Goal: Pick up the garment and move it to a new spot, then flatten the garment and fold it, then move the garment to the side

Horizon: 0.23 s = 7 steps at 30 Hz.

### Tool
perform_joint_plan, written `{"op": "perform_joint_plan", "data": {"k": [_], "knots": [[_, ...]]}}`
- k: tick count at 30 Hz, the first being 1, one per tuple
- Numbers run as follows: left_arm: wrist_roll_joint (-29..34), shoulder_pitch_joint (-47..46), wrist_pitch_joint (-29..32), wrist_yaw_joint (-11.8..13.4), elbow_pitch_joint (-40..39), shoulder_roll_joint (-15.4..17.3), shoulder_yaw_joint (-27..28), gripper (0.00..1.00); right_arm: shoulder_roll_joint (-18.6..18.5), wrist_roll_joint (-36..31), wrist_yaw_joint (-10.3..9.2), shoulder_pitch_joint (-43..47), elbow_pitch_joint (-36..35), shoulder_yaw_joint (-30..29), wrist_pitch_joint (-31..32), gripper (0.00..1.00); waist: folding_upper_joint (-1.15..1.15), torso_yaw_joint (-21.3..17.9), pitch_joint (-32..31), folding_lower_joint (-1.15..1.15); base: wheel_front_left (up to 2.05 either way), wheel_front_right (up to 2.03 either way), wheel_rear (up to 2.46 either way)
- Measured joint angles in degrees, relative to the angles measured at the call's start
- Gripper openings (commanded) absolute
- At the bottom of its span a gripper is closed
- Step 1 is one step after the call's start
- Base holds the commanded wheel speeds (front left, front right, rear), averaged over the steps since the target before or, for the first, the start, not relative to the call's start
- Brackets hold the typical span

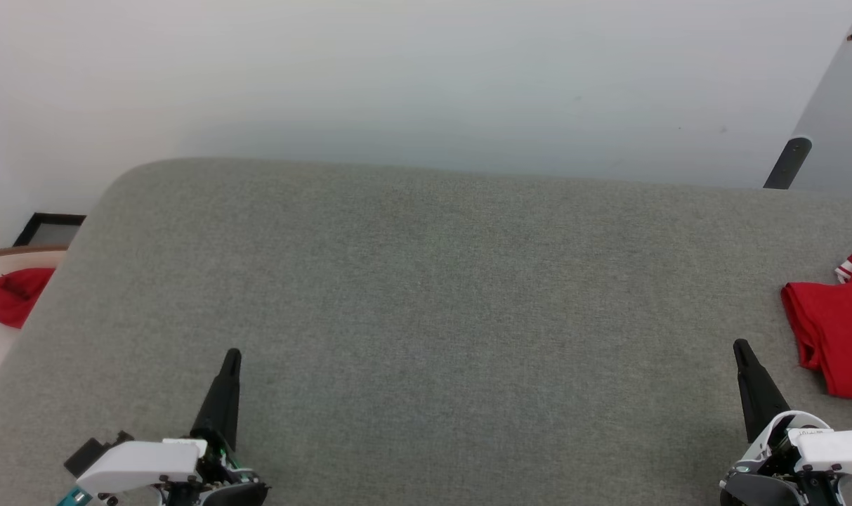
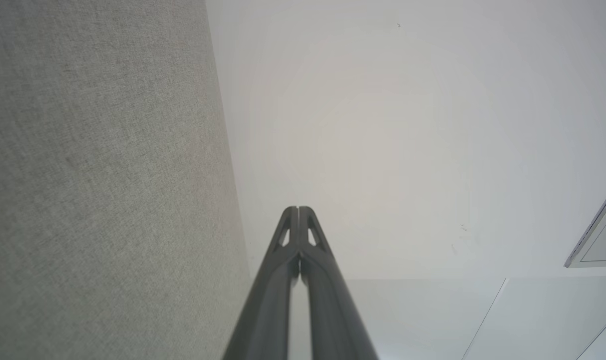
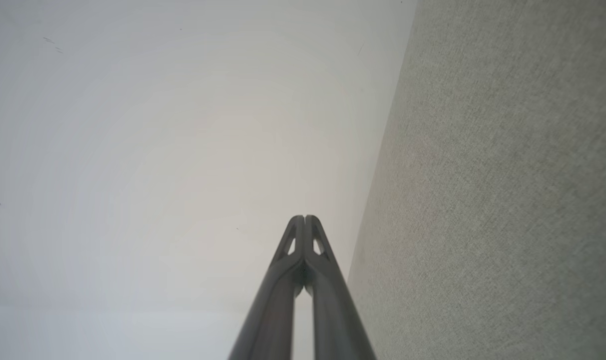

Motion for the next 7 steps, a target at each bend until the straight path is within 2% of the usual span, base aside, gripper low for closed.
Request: {"op": "perform_joint_plan", "data": {"k": [7], "knots": [[0.0, 0.0, 0.0, 0.0, 0.0, 0.0, 0.0, 0.0, 0.0, 0.0, 0.0, 0.0, 0.0, 0.0, 0.0, 0.0, 0.0, 0.0, 0.0, 0.0, 0.0, 0.0, 0.0]]}}
